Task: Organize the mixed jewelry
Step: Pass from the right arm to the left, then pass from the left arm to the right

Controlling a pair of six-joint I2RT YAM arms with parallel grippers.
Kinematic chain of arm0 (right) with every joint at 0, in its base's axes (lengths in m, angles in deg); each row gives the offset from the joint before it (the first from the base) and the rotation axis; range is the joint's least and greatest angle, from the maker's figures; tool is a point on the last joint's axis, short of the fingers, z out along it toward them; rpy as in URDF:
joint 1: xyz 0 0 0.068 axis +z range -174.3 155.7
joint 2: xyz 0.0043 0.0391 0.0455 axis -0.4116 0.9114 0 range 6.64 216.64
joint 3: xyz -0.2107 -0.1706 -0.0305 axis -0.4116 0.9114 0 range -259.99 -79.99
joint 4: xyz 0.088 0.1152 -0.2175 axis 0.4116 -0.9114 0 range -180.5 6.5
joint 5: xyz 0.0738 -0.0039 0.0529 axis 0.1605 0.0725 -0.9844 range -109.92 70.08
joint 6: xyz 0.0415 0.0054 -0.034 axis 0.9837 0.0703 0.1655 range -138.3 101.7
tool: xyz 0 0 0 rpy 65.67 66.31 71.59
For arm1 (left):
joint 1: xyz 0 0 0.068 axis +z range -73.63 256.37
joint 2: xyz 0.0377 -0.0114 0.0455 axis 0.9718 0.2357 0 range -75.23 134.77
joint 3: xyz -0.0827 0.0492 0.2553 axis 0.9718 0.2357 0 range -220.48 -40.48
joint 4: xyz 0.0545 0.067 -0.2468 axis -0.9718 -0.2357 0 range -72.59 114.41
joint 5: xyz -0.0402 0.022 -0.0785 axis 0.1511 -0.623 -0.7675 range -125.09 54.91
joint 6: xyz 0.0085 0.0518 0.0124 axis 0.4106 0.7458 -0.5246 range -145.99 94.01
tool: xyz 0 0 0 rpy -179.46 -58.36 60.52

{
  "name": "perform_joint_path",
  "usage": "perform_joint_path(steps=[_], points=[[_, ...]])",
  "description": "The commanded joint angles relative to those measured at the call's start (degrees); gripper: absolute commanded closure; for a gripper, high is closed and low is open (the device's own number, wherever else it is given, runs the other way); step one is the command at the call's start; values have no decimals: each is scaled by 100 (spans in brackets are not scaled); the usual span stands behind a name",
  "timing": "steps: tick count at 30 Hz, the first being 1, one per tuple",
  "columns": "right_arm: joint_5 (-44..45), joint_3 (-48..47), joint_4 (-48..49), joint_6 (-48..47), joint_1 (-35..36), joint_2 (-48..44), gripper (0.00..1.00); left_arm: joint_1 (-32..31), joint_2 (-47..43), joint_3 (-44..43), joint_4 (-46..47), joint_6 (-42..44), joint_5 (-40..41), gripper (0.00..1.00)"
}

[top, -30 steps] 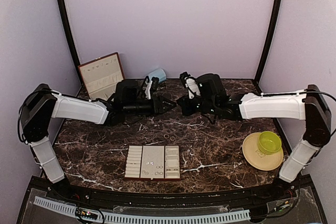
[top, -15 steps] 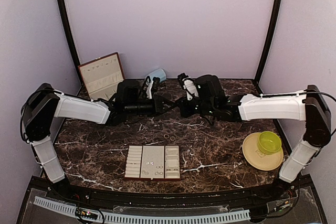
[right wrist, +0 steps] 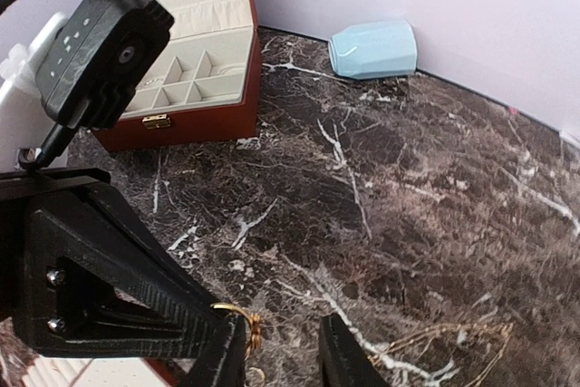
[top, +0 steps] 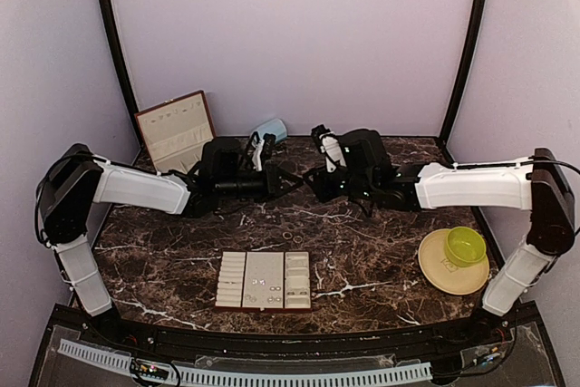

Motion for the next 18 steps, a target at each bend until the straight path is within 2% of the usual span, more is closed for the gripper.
perform_joint_path(steps=[1, 6, 13, 18], points=[[-285, 244, 406, 119, 36, -679, 60, 20, -398, 8, -130, 311, 94, 100], [-1205, 472, 449, 446, -257, -1109, 47, 90, -719, 296, -33, 677, -84, 100], [-3138, 435, 579, 1047, -631, -1089, 46, 192, -1215, 856, 928, 1262, -1217, 100], [-4222, 229, 721, 1382, -646, -876, 45, 188, -1464, 1127, 1411, 1332, -1548, 100]])
